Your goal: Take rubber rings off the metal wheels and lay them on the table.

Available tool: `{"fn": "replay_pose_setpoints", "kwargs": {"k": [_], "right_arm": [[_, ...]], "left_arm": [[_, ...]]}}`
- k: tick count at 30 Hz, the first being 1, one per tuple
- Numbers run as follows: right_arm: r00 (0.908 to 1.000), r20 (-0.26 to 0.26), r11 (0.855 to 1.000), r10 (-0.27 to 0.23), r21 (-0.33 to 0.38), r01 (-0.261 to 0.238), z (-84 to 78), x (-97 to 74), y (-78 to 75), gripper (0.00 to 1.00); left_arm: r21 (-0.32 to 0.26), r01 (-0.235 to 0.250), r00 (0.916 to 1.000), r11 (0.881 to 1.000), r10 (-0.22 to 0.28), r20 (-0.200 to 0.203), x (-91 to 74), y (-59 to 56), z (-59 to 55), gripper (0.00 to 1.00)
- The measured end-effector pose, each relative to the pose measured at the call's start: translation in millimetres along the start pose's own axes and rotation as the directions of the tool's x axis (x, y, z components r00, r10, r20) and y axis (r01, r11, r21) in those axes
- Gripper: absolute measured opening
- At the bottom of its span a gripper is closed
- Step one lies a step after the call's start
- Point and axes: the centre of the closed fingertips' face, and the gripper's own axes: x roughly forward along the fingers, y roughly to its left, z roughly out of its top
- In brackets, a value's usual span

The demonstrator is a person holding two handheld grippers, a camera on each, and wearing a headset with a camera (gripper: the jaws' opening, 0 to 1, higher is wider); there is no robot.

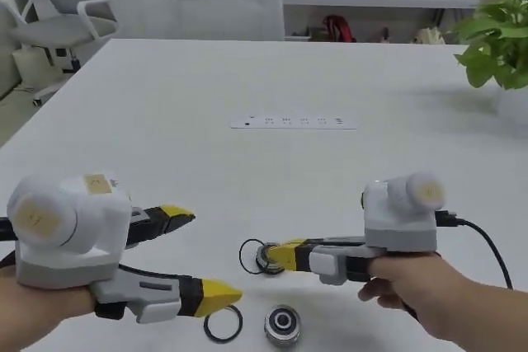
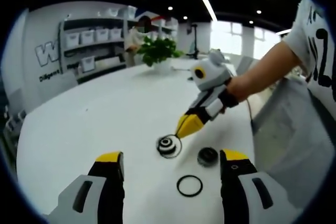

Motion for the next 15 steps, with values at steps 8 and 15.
{"fn": "replay_pose_setpoints", "kwargs": {"k": [8, 15], "right_arm": [[0.9983, -0.019, 0.998, 0.056, 0.015, -0.056, -4.6, 4.7, 16.7, 0.0], [0.9924, -0.06, 0.994, 0.107, 0.044, -0.105, -16.8, 11.4, 31.0, 0.0]], "left_arm": [[-0.005, -0.009, 1.0, 1.0, 0.009, -0.004, -9.3, -3.4, -6.8, 0.78], [-0.011, -0.024, 0.9996, 1.0, 0.024, -0.014, -21.6, -3.7, -14.7, 0.79]]}}
